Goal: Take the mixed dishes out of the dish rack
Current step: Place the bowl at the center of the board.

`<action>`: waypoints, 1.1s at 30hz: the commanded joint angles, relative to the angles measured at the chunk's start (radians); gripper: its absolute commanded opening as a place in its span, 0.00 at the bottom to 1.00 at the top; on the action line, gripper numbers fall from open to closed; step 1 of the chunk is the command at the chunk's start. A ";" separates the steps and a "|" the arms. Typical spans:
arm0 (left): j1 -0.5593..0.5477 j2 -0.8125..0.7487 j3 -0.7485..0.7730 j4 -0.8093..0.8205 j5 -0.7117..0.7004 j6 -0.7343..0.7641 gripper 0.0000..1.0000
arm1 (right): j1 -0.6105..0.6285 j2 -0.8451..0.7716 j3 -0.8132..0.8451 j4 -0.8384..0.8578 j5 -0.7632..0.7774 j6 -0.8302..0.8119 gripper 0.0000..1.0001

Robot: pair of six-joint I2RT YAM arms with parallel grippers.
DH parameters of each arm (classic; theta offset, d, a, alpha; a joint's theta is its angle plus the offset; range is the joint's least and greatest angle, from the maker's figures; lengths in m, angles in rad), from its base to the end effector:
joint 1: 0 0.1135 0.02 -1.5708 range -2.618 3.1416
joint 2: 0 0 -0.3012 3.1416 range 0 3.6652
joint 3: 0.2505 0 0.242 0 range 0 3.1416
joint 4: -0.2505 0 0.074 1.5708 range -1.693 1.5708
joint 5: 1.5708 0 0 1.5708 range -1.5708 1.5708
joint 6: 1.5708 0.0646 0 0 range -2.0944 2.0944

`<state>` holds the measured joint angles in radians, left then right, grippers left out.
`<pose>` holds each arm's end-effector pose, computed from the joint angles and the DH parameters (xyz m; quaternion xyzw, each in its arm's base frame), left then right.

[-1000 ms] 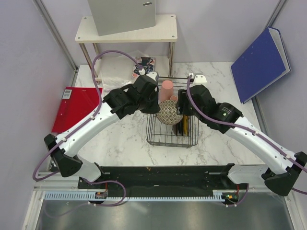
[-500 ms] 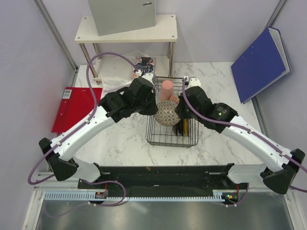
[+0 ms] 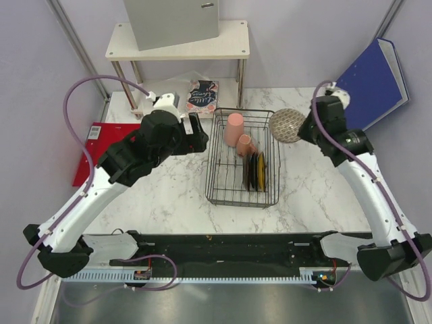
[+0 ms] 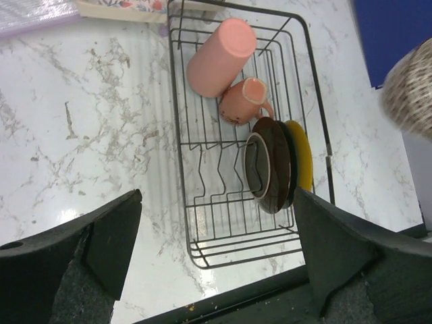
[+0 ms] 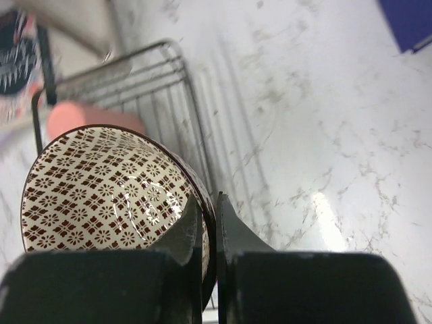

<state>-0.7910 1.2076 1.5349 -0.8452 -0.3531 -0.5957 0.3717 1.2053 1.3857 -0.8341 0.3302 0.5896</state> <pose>0.1795 -0.1497 0.4606 -0.0048 0.8557 -0.1994 0.4775 0.2307 0.0675 0.4137 0.1685 0.8713 0.0712 0.4553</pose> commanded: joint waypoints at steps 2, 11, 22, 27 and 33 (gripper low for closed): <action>0.003 -0.077 -0.149 0.032 -0.038 -0.084 0.99 | -0.229 0.100 0.070 0.066 -0.044 0.125 0.00; 0.001 -0.347 -0.415 0.078 -0.044 -0.150 0.99 | -0.366 0.221 -0.158 0.418 0.095 0.222 0.00; 0.001 -0.511 -0.570 0.089 -0.064 -0.144 0.99 | -0.504 0.603 0.004 0.377 -0.137 0.138 0.00; 0.001 -0.487 -0.581 0.089 -0.060 -0.144 0.99 | -0.516 0.668 0.015 0.400 -0.146 0.109 0.00; 0.001 -0.427 -0.578 0.089 -0.058 -0.159 0.99 | -0.522 0.688 -0.020 0.496 -0.128 0.044 0.00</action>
<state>-0.7914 0.7521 0.9585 -0.7937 -0.3904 -0.7113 -0.1421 1.8992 1.3437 -0.4683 0.2024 0.6796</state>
